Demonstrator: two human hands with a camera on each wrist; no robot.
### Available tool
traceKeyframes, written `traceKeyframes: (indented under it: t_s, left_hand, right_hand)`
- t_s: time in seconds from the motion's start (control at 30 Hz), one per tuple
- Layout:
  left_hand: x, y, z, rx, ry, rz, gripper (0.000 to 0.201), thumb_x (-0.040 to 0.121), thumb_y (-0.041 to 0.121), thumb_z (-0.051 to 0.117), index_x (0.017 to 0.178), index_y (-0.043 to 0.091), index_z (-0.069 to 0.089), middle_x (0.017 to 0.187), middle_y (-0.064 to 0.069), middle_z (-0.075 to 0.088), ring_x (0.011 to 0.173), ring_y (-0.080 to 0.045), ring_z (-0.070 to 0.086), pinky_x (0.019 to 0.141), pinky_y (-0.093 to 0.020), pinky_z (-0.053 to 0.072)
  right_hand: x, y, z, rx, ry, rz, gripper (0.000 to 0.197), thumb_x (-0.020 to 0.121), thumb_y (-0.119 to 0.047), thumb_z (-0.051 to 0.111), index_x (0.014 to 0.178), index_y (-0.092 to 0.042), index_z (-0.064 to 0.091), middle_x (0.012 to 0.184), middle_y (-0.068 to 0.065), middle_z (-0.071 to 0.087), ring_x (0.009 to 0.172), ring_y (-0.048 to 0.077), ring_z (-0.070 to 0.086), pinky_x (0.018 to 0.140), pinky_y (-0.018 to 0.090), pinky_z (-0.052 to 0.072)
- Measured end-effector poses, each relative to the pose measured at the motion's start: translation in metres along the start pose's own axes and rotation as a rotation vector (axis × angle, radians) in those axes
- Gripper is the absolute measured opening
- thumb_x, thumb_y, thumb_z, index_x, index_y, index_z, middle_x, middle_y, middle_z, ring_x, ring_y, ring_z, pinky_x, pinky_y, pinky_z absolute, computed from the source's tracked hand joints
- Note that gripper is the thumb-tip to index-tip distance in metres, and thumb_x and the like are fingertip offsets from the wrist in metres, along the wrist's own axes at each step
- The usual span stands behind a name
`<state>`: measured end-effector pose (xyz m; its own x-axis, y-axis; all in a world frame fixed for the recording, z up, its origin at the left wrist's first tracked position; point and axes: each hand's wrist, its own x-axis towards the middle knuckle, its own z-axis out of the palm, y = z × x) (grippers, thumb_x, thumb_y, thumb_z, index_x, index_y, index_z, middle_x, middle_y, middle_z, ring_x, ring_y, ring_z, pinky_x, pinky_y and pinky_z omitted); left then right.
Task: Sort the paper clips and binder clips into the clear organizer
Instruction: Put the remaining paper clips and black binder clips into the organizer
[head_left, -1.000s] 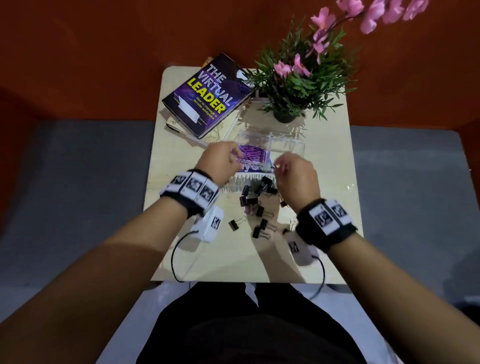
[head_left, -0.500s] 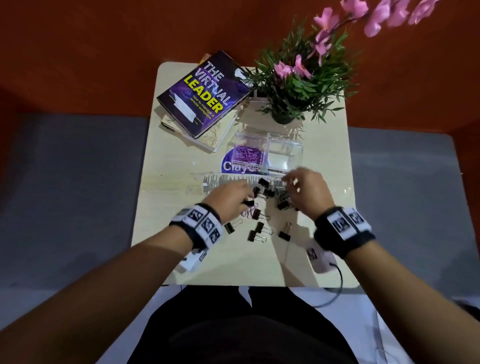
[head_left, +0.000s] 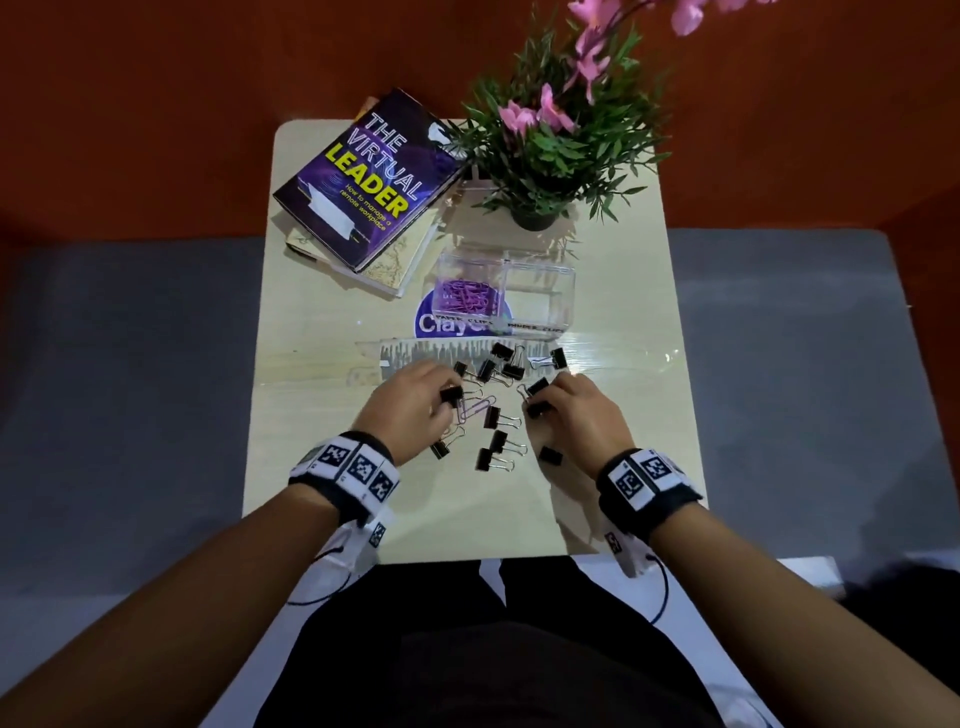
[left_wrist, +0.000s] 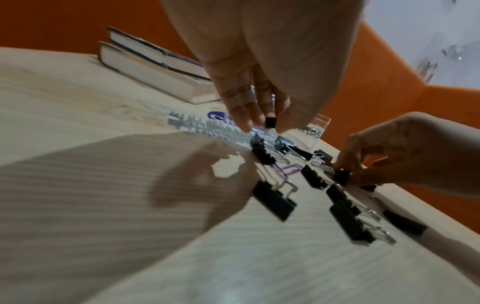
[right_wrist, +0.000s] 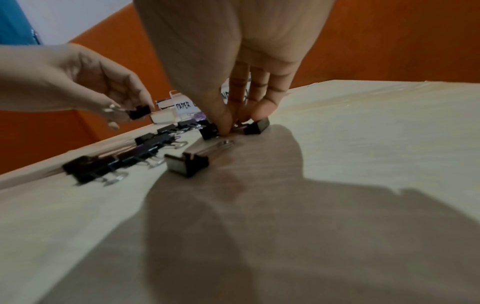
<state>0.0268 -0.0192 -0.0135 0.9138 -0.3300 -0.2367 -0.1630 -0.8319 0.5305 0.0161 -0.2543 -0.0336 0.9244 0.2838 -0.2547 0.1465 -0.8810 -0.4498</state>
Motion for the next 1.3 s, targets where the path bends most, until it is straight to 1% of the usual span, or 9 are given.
traceKeyframes:
  t_s: [0.13,0.2,0.3,0.43,0.6,0.8,1.0,1.1,1.3]
  left_hand:
    - [-0.015,-0.015,-0.001,0.087,-0.087,-0.070,0.022,0.078,0.007,0.059,0.098,0.014,0.063,0.099,-0.002,0.060,0.100,-0.023,0.050,0.080,-0.039,0.050]
    - [-0.013,-0.010,0.003,0.092,-0.073,-0.081,0.017,0.076,0.008,0.059,0.092,0.011,0.065,0.095,-0.004,0.060,0.097,-0.024,0.051,0.083,-0.041,0.049]
    - [-0.003,0.010,0.012,0.140,-0.053,-0.161,0.015,0.083,0.026,0.060,0.086,0.013,0.067,0.095,-0.004,0.062,0.096,-0.024,0.053,0.086,-0.041,0.047]
    - [0.005,0.028,0.026,0.209,-0.060,-0.344,0.038,0.085,0.047,0.063,0.094,0.011,0.067,0.104,-0.008,0.064,0.100,-0.027,0.056,0.087,-0.041,0.048]
    - [0.013,0.029,0.026,0.069,0.021,-0.493,0.044,0.082,0.043,0.070,0.103,0.005,0.063,0.108,-0.012,0.063,0.100,-0.028,0.059,0.088,-0.041,0.052]
    - [0.016,0.035,0.021,-0.006,0.038,-0.604,0.043,0.079,0.046,0.072,0.094,0.007,0.064,0.099,-0.010,0.066,0.088,-0.028,0.064,0.078,-0.040,0.056]
    - [0.021,0.046,0.019,-0.074,0.007,-0.643,0.031,0.084,0.034,0.071,0.090,0.003,0.068,0.096,-0.013,0.070,0.088,-0.031,0.066,0.073,-0.036,0.052]
    - [0.024,0.043,0.021,-0.133,-0.015,-0.656,0.022,0.085,0.027,0.071,0.086,0.005,0.072,0.093,-0.012,0.072,0.086,-0.030,0.068,0.075,-0.035,0.055]
    - [0.021,0.036,0.022,-0.130,0.024,-0.594,0.016,0.086,0.021,0.067,0.079,0.006,0.069,0.089,-0.009,0.070,0.084,-0.029,0.068,0.075,-0.038,0.057]
  right_hand:
    - [-0.017,-0.005,0.002,-0.008,-0.031,-0.110,0.024,0.071,-0.010,0.064,0.090,-0.024,0.066,0.090,-0.003,0.064,0.087,0.023,0.053,0.055,0.027,0.043]
    - [-0.021,0.001,-0.001,0.071,0.029,-0.029,0.020,0.071,-0.012,0.068,0.088,-0.021,0.066,0.088,-0.002,0.064,0.086,0.023,0.053,0.058,0.026,0.039]
    - [-0.019,0.014,-0.004,0.180,0.174,0.192,0.008,0.078,-0.010,0.066,0.083,-0.016,0.066,0.087,0.005,0.062,0.087,0.026,0.054,0.063,0.028,0.035]
    - [-0.011,0.015,-0.001,0.152,0.097,0.247,0.011,0.078,-0.010,0.065,0.086,-0.016,0.068,0.089,0.005,0.058,0.090,0.026,0.051,0.066,0.029,0.037]
    - [0.005,0.001,-0.006,0.097,0.117,0.186,0.007,0.081,-0.019,0.066,0.086,-0.014,0.068,0.090,0.010,0.057,0.086,0.030,0.052,0.064,0.037,0.046]
    - [0.017,-0.011,-0.008,-0.108,-0.051,0.068,0.014,0.074,-0.022,0.072,0.085,-0.024,0.064,0.095,0.009,0.055,0.088,0.034,0.052,0.065,0.032,0.034]
    - [0.016,-0.009,-0.013,-0.205,-0.152,0.067,0.019,0.075,-0.015,0.067,0.093,-0.018,0.061,0.107,0.011,0.053,0.095,0.034,0.049,0.067,0.033,0.031]
    - [0.014,-0.007,-0.015,-0.125,-0.143,0.112,0.012,0.077,-0.017,0.065,0.084,-0.011,0.057,0.097,0.013,0.054,0.090,0.036,0.052,0.064,0.033,0.033]
    - [0.010,-0.001,-0.030,0.204,0.056,0.313,0.012,0.074,0.004,0.056,0.074,-0.008,0.052,0.075,0.017,0.064,0.072,0.036,0.058,0.057,0.035,0.045]
